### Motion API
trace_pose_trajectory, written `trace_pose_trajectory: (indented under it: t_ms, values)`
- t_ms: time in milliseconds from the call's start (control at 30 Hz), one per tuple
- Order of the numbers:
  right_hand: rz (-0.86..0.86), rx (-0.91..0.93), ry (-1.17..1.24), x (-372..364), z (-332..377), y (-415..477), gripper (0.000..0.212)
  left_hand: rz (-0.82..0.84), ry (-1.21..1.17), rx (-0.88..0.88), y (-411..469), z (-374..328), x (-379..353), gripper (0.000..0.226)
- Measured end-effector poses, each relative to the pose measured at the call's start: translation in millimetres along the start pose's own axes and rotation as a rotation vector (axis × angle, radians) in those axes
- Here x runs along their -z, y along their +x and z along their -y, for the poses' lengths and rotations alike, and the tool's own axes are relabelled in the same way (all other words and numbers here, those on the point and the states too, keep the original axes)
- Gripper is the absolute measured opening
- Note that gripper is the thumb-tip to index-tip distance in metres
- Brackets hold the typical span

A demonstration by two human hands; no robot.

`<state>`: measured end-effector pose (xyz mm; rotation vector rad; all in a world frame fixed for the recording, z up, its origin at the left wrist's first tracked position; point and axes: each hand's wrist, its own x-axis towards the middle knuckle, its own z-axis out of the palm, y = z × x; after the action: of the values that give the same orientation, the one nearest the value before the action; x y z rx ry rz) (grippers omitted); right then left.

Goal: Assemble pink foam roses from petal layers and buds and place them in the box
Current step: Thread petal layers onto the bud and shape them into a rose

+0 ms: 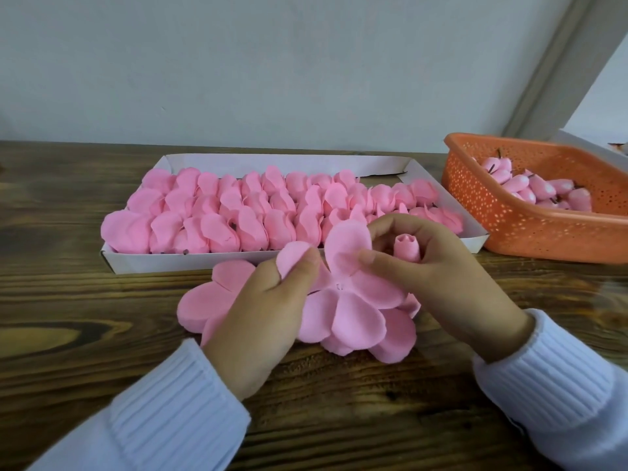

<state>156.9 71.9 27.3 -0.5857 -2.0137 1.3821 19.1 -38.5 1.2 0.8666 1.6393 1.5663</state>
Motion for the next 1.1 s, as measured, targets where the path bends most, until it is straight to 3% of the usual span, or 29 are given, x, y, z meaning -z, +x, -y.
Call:
trace_pose_trajectory:
  t_ms: [100,167,300,367,533,633,700,767,933,1100]
  values:
    - [-0.103,-0.02,-0.004,0,-5,3,0.007,0.036,-0.202,0.104,1,-2,-1,0.037]
    - [-0.227,-0.082,0.117,1,-9,7,0.009,0.086,-0.3,0.149,0,-7,-1,0.035]
    - [-0.294,-0.136,0.165,8,-11,10,0.023,0.151,-0.299,0.146,0,-14,1,0.066]
    - [-0.261,-0.054,0.16,7,-10,8,0.021,0.134,-0.296,0.153,0,-14,1,0.067]
    - [-0.127,0.392,-0.042,0,4,-2,0.009,0.128,-0.384,0.193,2,-10,0,0.054]
    - [-0.076,0.515,-0.245,-5,9,-7,0.026,0.139,-0.399,0.207,6,-7,0,0.036]
    - [-0.08,0.51,-0.31,-6,11,-9,0.044,0.132,-0.398,0.215,8,-7,0,0.039]
    - [-0.098,0.47,-0.24,-8,12,-11,0.049,0.099,-0.392,0.216,8,-5,-1,0.052]
    - [-0.178,0.413,0.019,-12,9,-11,0.028,0.053,-0.408,0.23,8,-5,-2,0.039]
    - [-0.182,0.31,0.131,-23,1,-10,0.026,0.051,-0.372,0.247,9,-3,-3,0.024]
